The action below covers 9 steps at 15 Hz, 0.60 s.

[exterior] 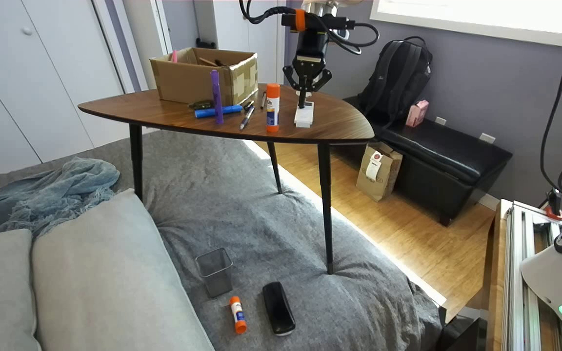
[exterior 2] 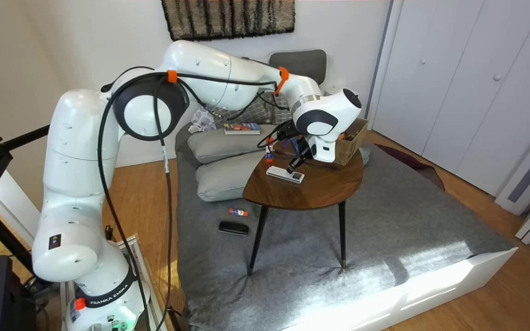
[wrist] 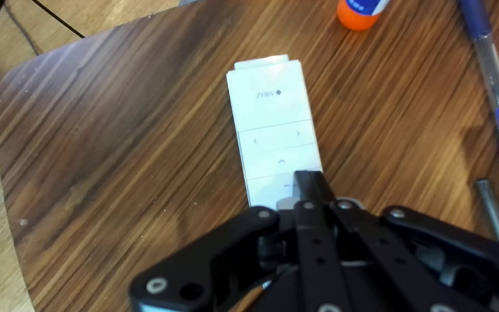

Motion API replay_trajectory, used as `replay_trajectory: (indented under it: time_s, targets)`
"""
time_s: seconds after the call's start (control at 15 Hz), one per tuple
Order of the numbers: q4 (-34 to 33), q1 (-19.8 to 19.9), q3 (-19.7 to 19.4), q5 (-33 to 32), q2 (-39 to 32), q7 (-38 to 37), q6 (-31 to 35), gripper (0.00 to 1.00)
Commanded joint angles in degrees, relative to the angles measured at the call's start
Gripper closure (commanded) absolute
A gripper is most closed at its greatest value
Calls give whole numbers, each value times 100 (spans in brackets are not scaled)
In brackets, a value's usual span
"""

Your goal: Press a button on the remote control

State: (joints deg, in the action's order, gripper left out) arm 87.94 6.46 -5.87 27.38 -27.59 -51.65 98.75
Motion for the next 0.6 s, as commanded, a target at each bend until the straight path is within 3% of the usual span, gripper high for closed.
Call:
replay_trajectory:
  time_s: [0.0, 0.53]
  targets:
    - [20, -38, 5, -34, -136, -123, 51, 100]
    - [-14, -2, 5, 25, 106, -141, -18, 100]
